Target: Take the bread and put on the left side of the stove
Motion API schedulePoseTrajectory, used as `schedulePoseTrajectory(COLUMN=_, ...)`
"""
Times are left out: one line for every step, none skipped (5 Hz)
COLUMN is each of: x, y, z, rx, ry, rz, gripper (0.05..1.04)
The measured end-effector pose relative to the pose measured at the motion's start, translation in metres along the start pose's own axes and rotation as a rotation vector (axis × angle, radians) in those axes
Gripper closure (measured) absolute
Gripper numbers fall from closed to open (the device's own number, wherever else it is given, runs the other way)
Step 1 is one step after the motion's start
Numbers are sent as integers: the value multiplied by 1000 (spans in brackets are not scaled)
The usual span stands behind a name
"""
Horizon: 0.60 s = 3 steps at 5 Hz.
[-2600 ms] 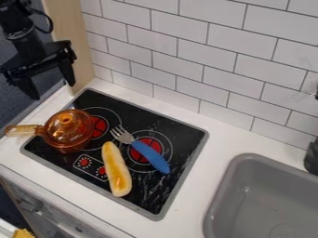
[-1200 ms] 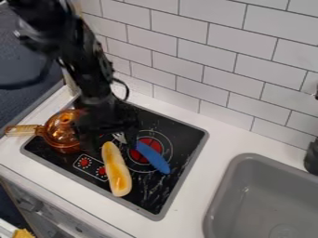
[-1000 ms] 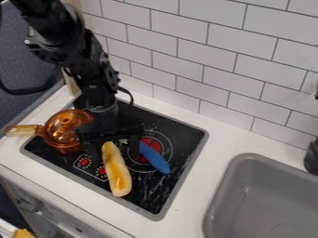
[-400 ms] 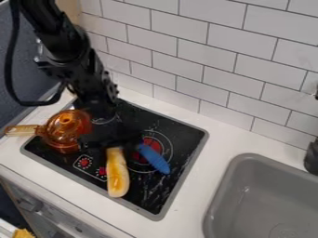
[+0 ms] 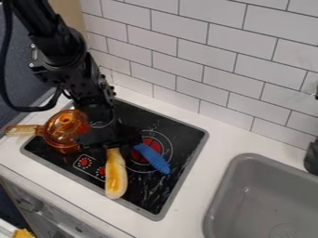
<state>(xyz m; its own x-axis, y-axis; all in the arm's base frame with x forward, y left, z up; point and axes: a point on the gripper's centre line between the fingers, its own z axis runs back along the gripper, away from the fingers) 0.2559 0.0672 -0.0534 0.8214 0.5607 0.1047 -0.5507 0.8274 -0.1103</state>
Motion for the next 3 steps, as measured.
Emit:
schedulePoseTrajectory(x=-7, y=-9, z=11, rx=6, ry=12, rz=-58, gripper=498)
schedulePoseTrajectory(x=0, y=-15, z=38, rx=-9, ry=-2, rz=-69, gripper=498)
schedulePoseTrajectory(x=15, y=-18, z=63, rx=-66, ry=-46, rz=15, gripper=498)
